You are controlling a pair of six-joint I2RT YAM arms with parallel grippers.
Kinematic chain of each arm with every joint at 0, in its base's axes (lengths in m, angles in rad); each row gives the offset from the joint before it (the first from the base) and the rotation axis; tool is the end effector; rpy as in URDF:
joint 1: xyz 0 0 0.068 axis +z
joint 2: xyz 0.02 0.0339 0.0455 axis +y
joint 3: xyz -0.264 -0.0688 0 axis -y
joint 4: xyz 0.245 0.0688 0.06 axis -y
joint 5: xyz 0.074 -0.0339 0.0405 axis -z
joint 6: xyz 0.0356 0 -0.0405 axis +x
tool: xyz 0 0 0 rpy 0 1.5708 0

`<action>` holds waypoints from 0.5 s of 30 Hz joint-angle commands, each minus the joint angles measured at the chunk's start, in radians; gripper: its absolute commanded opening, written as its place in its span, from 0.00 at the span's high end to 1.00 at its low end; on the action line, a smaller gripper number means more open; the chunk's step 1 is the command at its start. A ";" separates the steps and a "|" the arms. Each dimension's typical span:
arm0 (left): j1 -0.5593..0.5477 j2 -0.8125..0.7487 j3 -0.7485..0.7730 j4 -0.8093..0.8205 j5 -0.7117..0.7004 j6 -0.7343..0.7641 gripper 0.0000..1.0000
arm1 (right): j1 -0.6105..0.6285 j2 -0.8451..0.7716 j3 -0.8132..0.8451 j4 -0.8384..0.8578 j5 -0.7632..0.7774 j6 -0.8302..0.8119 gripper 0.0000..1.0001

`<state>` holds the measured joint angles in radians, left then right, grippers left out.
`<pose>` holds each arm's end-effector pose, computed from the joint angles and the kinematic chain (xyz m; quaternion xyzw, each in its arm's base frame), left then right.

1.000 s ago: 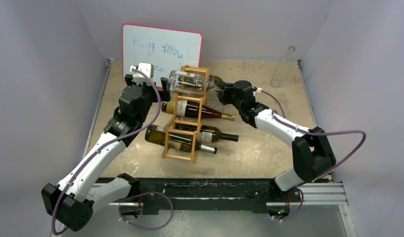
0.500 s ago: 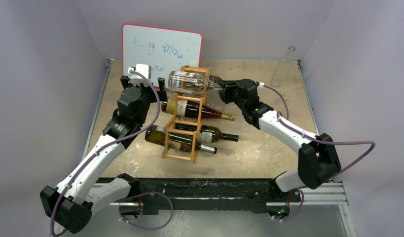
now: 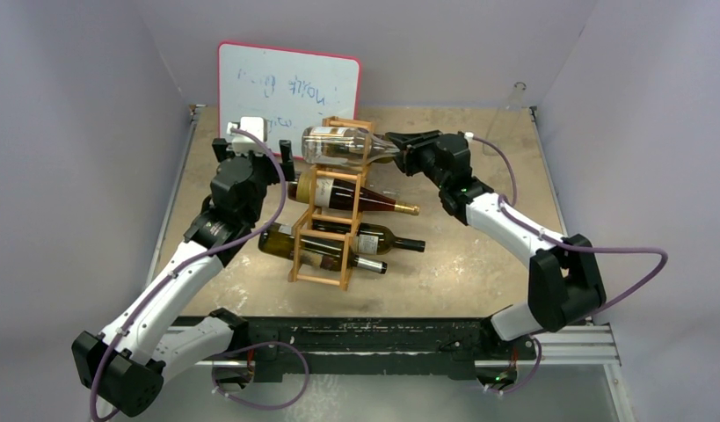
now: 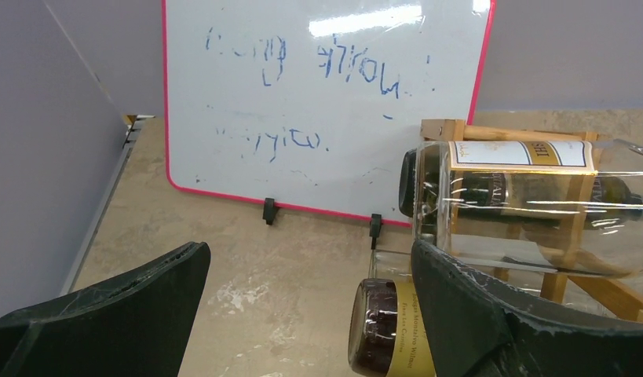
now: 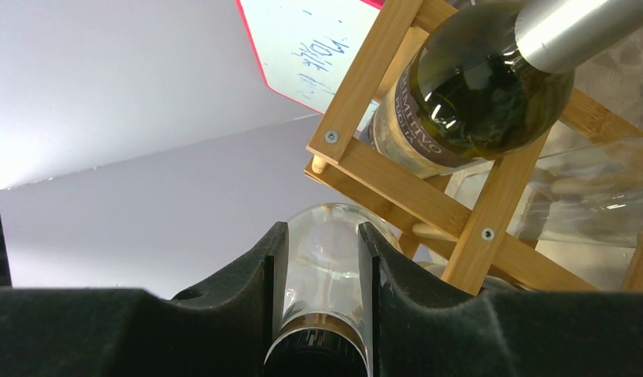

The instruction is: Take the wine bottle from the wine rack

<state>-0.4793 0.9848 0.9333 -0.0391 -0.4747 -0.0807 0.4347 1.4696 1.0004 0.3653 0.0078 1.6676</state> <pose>0.2089 -0.0902 0.3712 -0.0133 0.7349 -0.0143 0.6779 0.3157 0.1463 0.3075 0.4316 0.6046 0.5796 0.3349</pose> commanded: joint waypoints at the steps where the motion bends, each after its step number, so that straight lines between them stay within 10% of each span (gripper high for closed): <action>1: -0.004 -0.032 -0.015 0.063 -0.036 0.030 0.00 | -0.030 -0.033 0.071 0.288 -0.060 0.078 1.00; 15: -0.005 -0.049 -0.027 0.078 -0.049 0.030 0.00 | -0.070 0.013 0.098 0.415 -0.174 0.188 1.00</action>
<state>-0.4793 0.9546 0.9043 -0.0151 -0.5068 -0.0631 0.3832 1.5272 1.0004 0.4583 -0.1116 1.6882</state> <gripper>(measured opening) 0.998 0.376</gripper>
